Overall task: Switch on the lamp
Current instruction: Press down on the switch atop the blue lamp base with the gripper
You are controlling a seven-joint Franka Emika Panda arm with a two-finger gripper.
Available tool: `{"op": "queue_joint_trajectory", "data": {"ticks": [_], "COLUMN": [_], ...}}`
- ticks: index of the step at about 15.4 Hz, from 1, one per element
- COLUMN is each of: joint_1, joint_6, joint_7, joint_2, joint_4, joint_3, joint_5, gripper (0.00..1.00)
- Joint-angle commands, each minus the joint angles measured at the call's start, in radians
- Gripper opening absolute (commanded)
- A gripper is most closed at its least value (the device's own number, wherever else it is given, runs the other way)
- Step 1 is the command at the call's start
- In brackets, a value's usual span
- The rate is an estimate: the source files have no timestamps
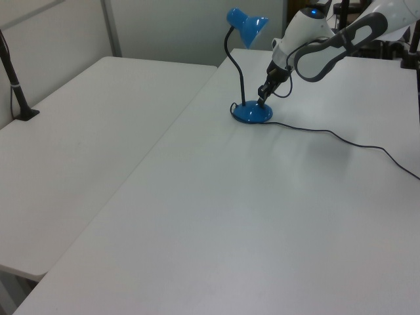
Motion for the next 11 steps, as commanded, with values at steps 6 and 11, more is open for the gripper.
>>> {"op": "queue_joint_trajectory", "data": {"ticks": [6, 11], "joint_1": [-0.006, -0.010], "joint_6": [-0.013, -0.011], "joint_7": [-0.016, -0.017], "joint_2": [0.022, 0.028], "joint_4": [0.005, 0.008], "joint_3": [0.014, 0.017], "joint_5": [-0.014, -0.023], "gripper": [0.00, 0.00]}}
